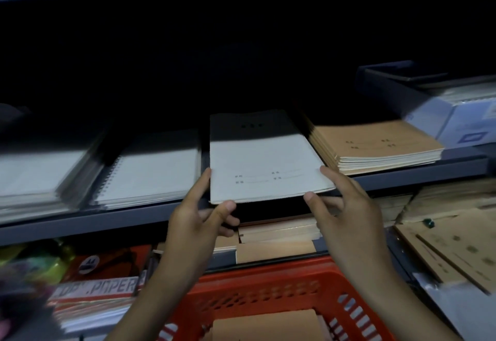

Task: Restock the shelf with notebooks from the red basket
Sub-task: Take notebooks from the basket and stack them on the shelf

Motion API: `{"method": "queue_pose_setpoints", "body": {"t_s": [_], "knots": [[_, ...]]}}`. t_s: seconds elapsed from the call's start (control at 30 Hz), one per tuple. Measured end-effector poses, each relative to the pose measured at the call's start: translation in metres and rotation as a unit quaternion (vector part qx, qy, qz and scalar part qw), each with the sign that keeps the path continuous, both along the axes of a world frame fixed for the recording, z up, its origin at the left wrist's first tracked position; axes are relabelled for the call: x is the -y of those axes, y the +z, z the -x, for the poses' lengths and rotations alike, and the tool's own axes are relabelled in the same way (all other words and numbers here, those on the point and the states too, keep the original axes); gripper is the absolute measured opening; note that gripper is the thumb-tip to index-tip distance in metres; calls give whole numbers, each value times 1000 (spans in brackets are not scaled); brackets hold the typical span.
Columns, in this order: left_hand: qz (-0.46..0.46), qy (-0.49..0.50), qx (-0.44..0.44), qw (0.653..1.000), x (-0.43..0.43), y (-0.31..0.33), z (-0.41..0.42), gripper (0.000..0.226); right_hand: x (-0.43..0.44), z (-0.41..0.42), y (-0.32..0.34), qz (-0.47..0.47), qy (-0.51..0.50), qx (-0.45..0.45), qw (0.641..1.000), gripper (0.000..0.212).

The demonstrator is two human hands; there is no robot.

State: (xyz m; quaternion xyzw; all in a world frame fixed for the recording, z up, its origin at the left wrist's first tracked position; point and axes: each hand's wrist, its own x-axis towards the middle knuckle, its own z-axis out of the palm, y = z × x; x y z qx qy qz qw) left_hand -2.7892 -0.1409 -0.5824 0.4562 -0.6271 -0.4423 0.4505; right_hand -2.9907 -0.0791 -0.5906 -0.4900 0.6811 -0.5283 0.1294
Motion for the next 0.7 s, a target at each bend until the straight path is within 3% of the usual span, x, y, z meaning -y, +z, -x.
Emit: {"method": "queue_pose_setpoints", "body": {"t_s": [0.37,0.7], "knots": [[49,78,50,994,7,-10,15,56,16,2,-3,-1,-77,-99,992,44],[60,180,14,982,16,-9,23,35,28,9,2,6,-129,-68,989,29]]}}
